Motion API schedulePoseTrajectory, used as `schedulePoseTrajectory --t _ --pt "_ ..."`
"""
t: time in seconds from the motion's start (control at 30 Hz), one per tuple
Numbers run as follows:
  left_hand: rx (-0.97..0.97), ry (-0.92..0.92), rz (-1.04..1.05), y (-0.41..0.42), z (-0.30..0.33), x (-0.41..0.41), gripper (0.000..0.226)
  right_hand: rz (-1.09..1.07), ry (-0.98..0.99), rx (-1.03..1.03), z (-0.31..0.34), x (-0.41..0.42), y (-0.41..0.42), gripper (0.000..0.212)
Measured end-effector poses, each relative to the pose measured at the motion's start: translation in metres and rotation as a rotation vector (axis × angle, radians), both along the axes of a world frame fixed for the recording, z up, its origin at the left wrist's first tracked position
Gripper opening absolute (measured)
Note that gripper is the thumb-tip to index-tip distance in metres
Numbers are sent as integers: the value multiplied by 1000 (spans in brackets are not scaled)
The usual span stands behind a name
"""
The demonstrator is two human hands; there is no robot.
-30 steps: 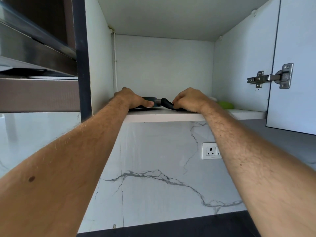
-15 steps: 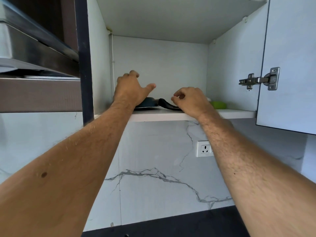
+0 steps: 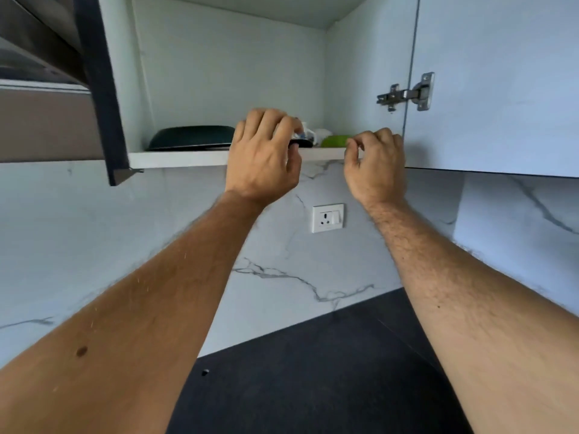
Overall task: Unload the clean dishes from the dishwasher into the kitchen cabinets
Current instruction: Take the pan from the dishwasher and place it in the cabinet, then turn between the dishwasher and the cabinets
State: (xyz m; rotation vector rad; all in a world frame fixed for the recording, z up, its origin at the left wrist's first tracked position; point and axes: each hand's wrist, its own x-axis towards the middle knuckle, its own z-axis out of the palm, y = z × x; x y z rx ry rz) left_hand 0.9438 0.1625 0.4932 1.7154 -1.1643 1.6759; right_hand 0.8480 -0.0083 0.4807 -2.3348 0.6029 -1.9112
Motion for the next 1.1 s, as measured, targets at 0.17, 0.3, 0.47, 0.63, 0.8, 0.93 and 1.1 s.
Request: schedulePoseTrajectory --t 0.17,0.3,0.47,0.63,0.8,0.93,1.1 --pt "144 107 16 -11 -39 -10 31 -144 101 9 -24 -48 -15 38" --pt "233 142 -43 -23 -55 -32 32 -254 161 47 -38 -89 -18 40" --pt "334 282 -174 -41 -91 -76 39 -351 225 152 -75 -145 -12 40" --pt "431 383 -249 -54 -154 -127 39 -460 356 214 -136 -216 -3 42" --pt "507 525 -296 -51 -196 -197 39 -561 438 309 -183 -294 16 43" --pt "552 593 -344 -34 -226 -256 43 -625 475 373 -214 -362 45 45" --pt "644 651 -404 1 -269 -340 50 -671 492 427 -248 -445 91 42"
